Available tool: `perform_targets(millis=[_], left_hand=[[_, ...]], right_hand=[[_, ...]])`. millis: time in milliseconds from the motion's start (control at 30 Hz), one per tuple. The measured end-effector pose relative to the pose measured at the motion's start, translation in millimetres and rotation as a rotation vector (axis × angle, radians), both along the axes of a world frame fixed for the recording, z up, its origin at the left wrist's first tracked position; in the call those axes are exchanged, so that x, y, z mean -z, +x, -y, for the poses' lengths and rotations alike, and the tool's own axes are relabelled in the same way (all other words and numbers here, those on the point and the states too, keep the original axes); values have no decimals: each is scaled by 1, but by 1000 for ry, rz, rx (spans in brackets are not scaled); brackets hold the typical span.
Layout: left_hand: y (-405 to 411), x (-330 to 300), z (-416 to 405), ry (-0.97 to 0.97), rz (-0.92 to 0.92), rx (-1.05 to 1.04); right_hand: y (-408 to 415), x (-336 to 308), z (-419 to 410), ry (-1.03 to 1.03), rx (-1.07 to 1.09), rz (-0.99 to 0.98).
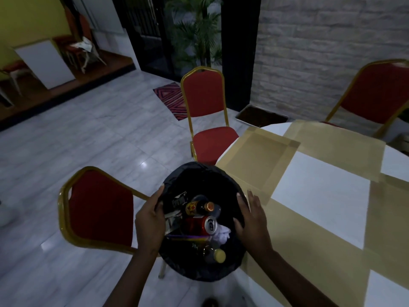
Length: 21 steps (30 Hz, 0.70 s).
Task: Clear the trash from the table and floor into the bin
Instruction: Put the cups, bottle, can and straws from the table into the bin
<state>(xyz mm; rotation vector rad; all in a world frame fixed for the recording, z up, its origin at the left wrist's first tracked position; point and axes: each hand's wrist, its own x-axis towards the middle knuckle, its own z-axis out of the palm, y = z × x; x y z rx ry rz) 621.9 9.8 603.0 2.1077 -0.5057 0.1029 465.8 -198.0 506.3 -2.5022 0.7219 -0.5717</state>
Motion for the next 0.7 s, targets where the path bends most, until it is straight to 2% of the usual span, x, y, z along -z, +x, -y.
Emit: perform_targets(millis=[67,300,467,700], left_hand=[[-5,-6,-8,-60,-14,-23],[-17,-22,-31,-221,-185,29],[-13,-18,-47,-234,-233,102],[6,-5,-78,-161,-312,304]], right_hand=[[-16,2,-3,32,-11,-4],[-44,-14,-34,340,29,190],[-50,-34,-68,306,146,341],[-58,-31,-134,259,405,327]])
